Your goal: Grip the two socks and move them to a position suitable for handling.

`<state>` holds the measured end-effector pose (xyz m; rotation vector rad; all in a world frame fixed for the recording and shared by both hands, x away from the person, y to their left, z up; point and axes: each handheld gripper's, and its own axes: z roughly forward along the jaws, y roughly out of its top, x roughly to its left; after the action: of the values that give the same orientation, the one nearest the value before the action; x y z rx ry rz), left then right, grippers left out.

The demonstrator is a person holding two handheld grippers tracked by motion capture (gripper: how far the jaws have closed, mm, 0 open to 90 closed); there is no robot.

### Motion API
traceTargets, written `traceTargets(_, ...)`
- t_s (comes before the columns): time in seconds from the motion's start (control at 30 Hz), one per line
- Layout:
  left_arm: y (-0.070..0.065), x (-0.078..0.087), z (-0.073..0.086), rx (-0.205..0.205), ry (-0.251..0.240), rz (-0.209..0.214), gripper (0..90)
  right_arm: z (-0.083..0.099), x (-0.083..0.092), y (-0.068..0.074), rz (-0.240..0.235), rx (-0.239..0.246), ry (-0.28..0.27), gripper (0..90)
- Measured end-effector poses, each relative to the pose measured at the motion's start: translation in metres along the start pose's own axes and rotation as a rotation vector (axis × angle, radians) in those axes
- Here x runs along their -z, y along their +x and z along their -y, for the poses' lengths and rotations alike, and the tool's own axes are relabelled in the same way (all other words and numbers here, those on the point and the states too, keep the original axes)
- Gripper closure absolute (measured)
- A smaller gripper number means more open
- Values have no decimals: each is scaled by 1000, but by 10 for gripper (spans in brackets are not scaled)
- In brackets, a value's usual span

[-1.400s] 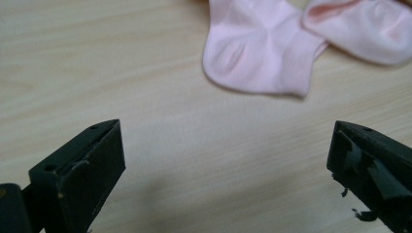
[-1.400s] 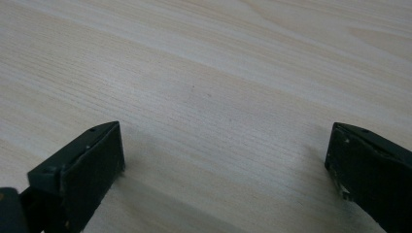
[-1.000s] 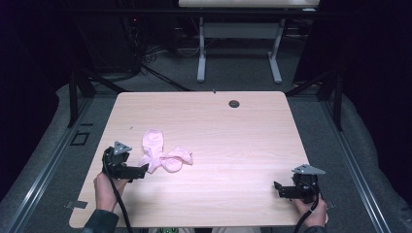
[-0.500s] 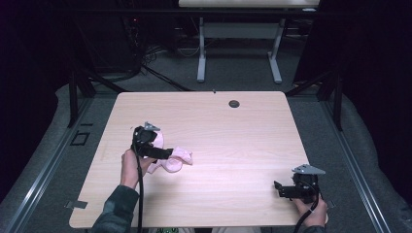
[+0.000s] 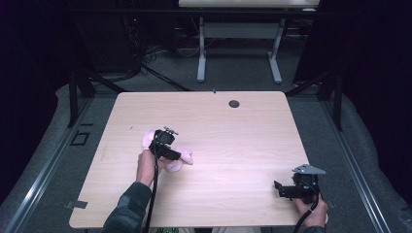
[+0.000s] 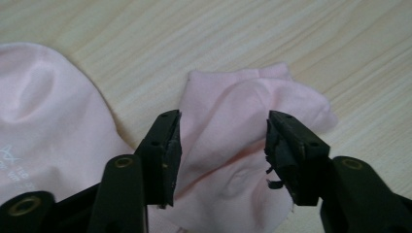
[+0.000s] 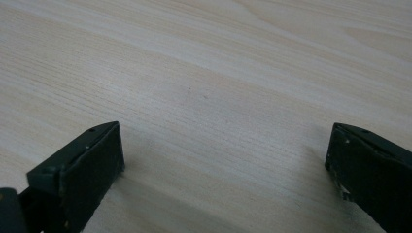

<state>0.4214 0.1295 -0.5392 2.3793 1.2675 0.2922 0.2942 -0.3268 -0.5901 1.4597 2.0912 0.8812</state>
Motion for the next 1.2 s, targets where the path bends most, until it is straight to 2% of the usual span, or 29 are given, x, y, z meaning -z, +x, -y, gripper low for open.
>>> traceTargets(0.23,-3,-11,2,-22,52,9,611,0,0,0,5,-6,-2,0)
traceTargets(0.37,-6,-13,3,-38,49,-12,656,0,0,0,6,-7,-3,0)
traceTargets(0.5,-10,-12,4,-62,53,-24,770,0,0,-1,9,-10,0,0)
traceTargets(0.73,-8,-11,4,-69,39,-7,797,0,0,-1,16,-17,0,0)
traceTargets(0.87,-6,-3,5,-58,1,4,795,0,0,-1,17,-17,1,0)
traceTargets(1.0,-8,12,6,-52,-50,22,793,0,0,-1,18,-18,3,0)
traceTargets(1.1,-11,30,5,-65,-91,47,793,0,0,-1,20,-17,3,0)
traceTargets(1.2,-17,43,5,-89,-106,61,793,0,0,-1,23,-23,-1,0)
